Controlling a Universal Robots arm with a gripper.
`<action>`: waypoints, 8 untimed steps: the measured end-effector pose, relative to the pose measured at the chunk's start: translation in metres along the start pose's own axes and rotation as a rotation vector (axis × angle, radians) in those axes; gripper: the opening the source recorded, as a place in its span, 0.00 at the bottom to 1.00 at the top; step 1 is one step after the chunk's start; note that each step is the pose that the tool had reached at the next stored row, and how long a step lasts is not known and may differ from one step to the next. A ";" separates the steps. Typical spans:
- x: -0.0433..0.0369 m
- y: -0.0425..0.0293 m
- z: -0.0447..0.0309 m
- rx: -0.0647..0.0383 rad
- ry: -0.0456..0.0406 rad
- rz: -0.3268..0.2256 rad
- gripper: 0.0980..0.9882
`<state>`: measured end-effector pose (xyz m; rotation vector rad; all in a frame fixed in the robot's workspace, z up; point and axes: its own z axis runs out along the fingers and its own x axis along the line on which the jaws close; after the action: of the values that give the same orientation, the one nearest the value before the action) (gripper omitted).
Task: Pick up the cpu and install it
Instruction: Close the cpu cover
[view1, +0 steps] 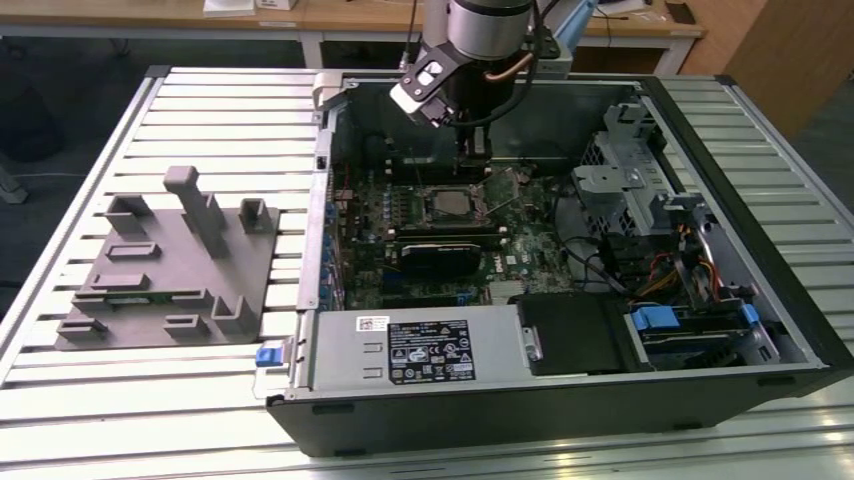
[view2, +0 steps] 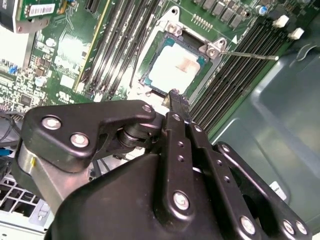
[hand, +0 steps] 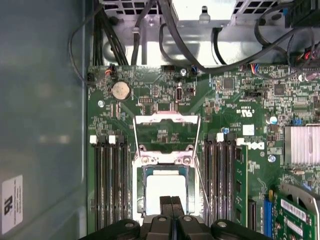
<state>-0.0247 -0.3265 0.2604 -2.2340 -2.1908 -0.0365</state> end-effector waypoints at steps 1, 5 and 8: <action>0.0000 0.0010 0.0000 0.000 0.0000 0.000 0.01; 0.0001 0.0037 0.0000 0.000 0.0000 0.000 0.01; 0.0001 0.0051 0.0000 0.000 0.0000 0.000 0.01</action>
<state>-0.0196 -0.3265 0.2604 -2.2340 -2.1908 -0.0365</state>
